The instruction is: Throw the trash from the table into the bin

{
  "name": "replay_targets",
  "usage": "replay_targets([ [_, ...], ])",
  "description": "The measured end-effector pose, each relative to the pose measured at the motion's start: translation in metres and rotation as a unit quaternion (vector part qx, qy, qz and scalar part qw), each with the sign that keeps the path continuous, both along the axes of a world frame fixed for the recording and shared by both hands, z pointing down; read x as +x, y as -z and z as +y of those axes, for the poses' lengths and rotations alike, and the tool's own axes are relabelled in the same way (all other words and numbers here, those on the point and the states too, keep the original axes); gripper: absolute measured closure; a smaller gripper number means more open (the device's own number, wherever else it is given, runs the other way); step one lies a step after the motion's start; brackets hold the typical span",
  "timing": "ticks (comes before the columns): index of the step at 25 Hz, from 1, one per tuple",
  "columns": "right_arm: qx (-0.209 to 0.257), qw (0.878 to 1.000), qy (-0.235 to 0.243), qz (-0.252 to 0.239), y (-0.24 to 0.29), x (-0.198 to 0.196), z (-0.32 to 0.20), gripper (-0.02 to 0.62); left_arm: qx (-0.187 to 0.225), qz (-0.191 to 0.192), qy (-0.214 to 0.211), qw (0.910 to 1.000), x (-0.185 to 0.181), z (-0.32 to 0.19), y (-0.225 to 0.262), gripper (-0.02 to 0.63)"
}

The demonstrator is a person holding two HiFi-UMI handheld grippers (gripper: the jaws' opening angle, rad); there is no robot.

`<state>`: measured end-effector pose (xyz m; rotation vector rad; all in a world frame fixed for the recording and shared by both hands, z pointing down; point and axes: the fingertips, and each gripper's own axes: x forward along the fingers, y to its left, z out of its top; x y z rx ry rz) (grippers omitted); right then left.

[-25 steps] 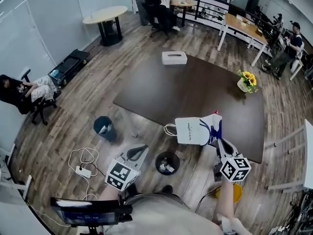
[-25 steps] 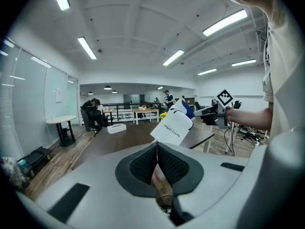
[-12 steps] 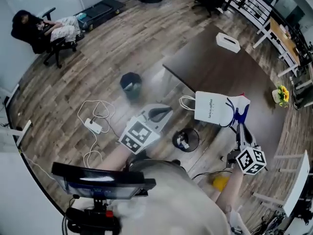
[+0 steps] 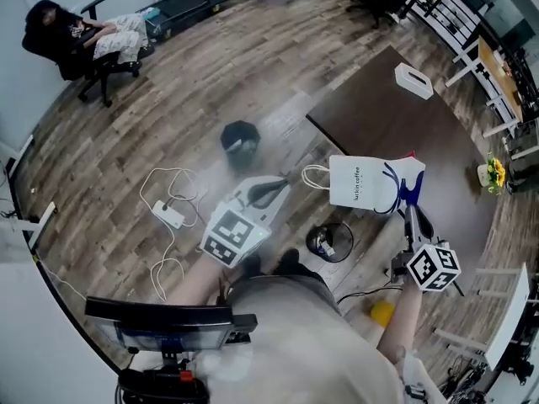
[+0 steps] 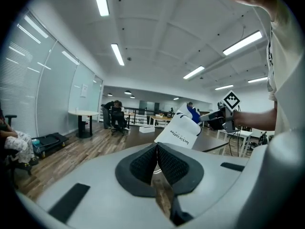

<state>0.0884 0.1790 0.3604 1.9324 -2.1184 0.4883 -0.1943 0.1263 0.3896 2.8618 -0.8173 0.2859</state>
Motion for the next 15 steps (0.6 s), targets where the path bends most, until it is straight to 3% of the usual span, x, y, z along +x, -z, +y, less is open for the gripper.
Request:
replay_targets([
  [6,-0.016,1.000,0.016,-0.014,-0.017,-0.003,-0.040,0.580,-0.023,-0.016,0.025,0.9993,-0.011,-0.017,-0.017,0.592],
  [11,-0.005,0.998,0.038,-0.041,-0.027,-0.006,-0.095,0.580,-0.018,-0.046,0.053,0.9973,-0.020,-0.053,-0.010,0.592],
  [15,0.012,0.996,0.055,-0.076,-0.027,0.006,-0.139,0.580,-0.007,-0.080,0.058,0.9951,-0.003,-0.093,0.005,0.592],
])
